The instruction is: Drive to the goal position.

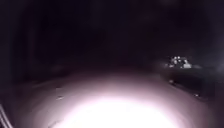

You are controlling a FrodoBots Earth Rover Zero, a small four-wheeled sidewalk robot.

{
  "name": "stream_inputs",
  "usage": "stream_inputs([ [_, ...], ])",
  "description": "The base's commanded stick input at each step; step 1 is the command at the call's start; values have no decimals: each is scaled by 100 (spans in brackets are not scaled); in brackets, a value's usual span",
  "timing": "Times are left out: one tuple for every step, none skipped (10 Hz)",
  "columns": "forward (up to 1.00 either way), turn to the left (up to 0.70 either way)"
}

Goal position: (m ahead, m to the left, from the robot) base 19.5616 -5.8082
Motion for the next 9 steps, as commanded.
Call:
stream_inputs([
  [100,0],
  [100,0],
  [100,0],
  [100,0],
  [100,0],
  [100,0],
  [100,0],
  [100,0],
  [100,-27],
])
